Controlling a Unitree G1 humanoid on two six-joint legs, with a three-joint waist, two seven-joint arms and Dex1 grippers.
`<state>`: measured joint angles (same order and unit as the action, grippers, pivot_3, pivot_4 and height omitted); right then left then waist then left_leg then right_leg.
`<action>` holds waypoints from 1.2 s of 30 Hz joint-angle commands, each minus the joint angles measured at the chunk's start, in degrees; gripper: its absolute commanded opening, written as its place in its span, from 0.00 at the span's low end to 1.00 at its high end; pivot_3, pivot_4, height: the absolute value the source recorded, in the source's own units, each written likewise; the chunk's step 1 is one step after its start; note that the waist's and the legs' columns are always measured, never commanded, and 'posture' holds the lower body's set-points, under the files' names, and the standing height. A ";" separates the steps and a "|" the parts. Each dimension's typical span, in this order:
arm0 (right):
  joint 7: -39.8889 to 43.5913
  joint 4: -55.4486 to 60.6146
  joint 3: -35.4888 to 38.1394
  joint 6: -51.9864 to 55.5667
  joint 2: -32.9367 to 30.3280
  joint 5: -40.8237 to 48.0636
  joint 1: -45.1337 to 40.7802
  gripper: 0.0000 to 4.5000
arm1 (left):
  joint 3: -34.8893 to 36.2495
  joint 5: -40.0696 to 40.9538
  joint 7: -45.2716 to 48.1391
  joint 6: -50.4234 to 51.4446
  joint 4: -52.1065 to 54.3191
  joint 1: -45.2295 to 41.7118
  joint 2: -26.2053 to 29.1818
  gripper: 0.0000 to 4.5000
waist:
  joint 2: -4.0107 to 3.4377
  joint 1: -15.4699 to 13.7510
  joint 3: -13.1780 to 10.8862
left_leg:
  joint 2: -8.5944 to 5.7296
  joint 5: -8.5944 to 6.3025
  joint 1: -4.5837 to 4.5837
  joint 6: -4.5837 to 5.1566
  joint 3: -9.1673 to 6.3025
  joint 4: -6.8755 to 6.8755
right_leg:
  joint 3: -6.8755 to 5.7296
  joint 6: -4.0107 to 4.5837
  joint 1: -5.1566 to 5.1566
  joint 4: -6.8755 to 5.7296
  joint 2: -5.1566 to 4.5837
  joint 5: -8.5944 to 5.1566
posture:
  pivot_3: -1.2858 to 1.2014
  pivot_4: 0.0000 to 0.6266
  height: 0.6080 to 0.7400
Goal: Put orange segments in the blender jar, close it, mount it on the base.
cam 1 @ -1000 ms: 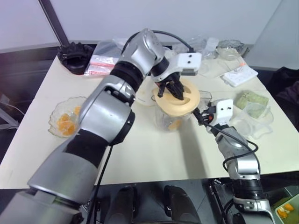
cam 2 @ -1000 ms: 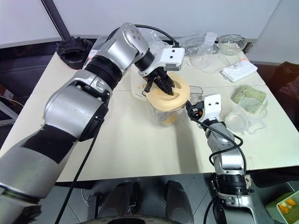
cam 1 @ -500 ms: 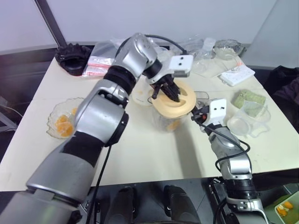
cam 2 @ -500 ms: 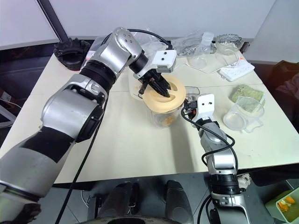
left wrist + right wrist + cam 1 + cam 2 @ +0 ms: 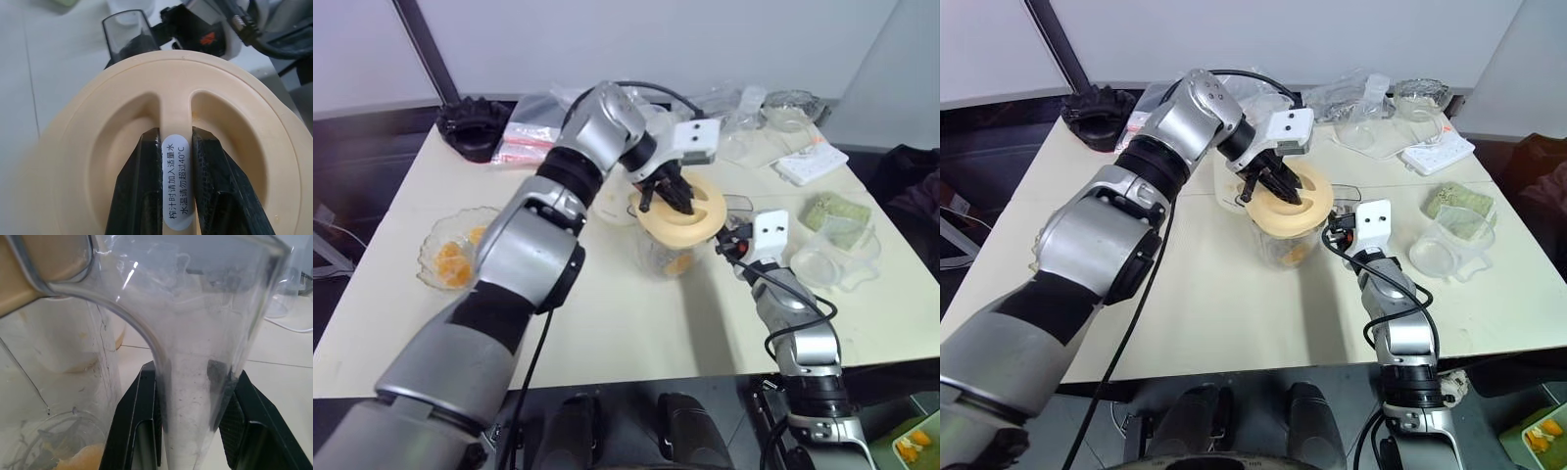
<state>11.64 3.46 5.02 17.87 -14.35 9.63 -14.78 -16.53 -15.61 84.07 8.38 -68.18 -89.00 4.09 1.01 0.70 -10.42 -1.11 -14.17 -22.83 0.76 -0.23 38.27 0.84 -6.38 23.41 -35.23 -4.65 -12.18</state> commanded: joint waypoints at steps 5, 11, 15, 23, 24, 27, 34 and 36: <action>0.99 1.53 -0.47 -2.12 -0.11 -0.56 -1.75 0.21 | -4.11 -2.52 -4.77 8.18 1.00 9.46 -2.94 0.06 | 0.00 -0.09 0.81 | -0.01 -0.02 0.45 -0.01 -0.05 -0.08 | -0.03 -0.22 -0.54 0.20 -0.09 -0.17 | 0.52 0.24 1.00; 0.86 0.65 -0.83 -2.29 0.10 -0.99 -1.95 0.21 | -5.24 -2.78 -8.48 15.64 7.02 13.99 -4.00 0.06 | -0.07 -0.19 1.33 | -0.02 -0.03 0.63 -0.02 -0.12 -0.08 | -0.07 -0.24 -0.77 0.26 -0.15 -0.19 | 0.52 0.24 1.00; 0.95 0.32 -0.87 -2.32 0.30 -1.09 -2.14 0.21 | -5.77 -3.30 -11.90 20.21 8.68 15.56 -4.30 0.06 | -0.11 -0.25 1.56 | -0.05 -0.04 0.74 -0.04 -0.16 -0.09 | -0.12 -0.28 -0.92 0.33 -0.25 -0.22 | 0.52 0.24 1.00; 1.29 0.31 -0.57 -2.23 0.17 -1.10 -2.22 0.21 | -7.31 -4.51 -14.94 22.74 9.16 16.68 -3.90 0.06 | -0.35 -0.05 2.21 | -0.10 -0.24 0.86 -0.08 -0.33 -0.34 | -0.28 -0.29 -1.17 1.12 -0.45 -0.23 | 0.52 0.24 1.00; 1.31 0.29 -0.57 -2.23 0.15 -1.11 -2.23 0.21 | -7.23 -4.45 -15.12 22.62 9.21 16.73 -3.92 0.06 | -0.34 -0.05 2.22 | -0.10 -0.26 0.85 -0.05 -0.33 -0.34 | -0.28 -0.29 -1.16 1.12 -0.46 -0.23 | 0.52 0.24 1.00; 1.41 0.27 -0.54 -2.26 0.10 -1.07 -2.20 0.21 | -6.73 -3.88 -14.94 22.56 9.56 16.68 -4.11 0.06 | -0.35 -0.07 2.23 | -0.10 -0.28 0.85 -0.06 -0.34 -0.35 | -0.26 -0.29 -1.15 1.12 -0.49 -0.23 | 0.52 0.24 1.00; 1.74 -0.35 -0.44 -2.43 -0.17 -1.13 -2.45 0.21 | -7.30 -3.15 -13.06 21.45 12.56 16.76 -3.21 0.60 | -0.29 0.22 2.24 | -0.07 -0.29 0.53 -0.07 -0.42 -0.39 | -0.26 -0.29 -1.08 1.18 -0.56 -0.23 | 0.52 0.24 1.00; 1.93 -0.36 -0.48 -2.43 -0.32 -1.23 -2.36 0.21 | -7.61 -3.07 -12.66 20.88 15.01 16.78 -2.01 0.80 | -0.28 0.16 2.24 | -0.08 -0.30 0.50 -0.06 -0.42 -0.48 | -0.28 -0.29 -1.00 1.18 -0.57 -0.23 | 0.52 0.24 1.00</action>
<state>12.15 -0.83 6.11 18.13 -14.46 9.01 -14.78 -17.12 -14.78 72.16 27.94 -48.70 -78.09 2.51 0.74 0.85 -8.19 -1.20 -14.46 -22.33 0.71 -0.65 37.72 0.55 -6.67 22.45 -34.05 -5.22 -12.41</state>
